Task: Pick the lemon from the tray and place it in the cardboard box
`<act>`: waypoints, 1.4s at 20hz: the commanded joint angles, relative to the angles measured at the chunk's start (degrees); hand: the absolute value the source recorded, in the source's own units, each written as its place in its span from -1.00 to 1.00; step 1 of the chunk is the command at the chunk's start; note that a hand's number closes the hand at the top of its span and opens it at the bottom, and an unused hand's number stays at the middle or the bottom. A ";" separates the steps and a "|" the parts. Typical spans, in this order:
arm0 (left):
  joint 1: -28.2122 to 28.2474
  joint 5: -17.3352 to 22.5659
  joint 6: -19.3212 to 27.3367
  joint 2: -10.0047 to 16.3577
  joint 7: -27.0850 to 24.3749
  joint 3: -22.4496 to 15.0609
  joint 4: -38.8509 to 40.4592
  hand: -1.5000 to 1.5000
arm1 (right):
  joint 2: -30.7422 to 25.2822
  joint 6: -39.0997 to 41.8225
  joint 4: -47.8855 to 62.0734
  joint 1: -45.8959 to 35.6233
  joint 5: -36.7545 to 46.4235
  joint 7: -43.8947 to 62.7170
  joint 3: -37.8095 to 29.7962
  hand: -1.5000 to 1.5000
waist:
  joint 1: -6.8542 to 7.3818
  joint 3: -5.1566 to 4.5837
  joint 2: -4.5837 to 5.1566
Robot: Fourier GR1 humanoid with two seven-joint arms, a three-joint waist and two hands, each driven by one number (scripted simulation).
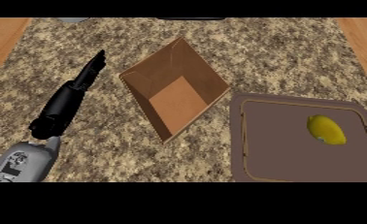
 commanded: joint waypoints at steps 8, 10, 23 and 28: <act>-0.96 -0.31 -1.07 -1.41 -0.20 -0.44 1.44 0.00 | -12.05 -5.62 -4.26 4.07 23.28 -25.03 12.04 -1.00 | 0.34 -0.18 -0.05; -3.36 0.47 -2.06 -0.15 0.91 1.12 1.26 0.00 | -14.65 -8.28 -7.04 3.70 27.35 -24.99 15.50 -1.00 | 0.40 -0.26 -0.19; 2.49 -1.31 -2.88 -0.35 1.98 3.82 -2.45 0.00 | -20.06 -21.60 -21.49 18.70 41.35 -18.47 18.13 -1.00 | -2.22 -0.40 -1.13; 4.80 -1.74 -4.47 -0.20 3.51 5.50 -7.34 0.00 | -17.31 -20.59 -23.17 21.02 46.00 -14.28 17.61 -1.00 | -1.46 -0.38 -1.03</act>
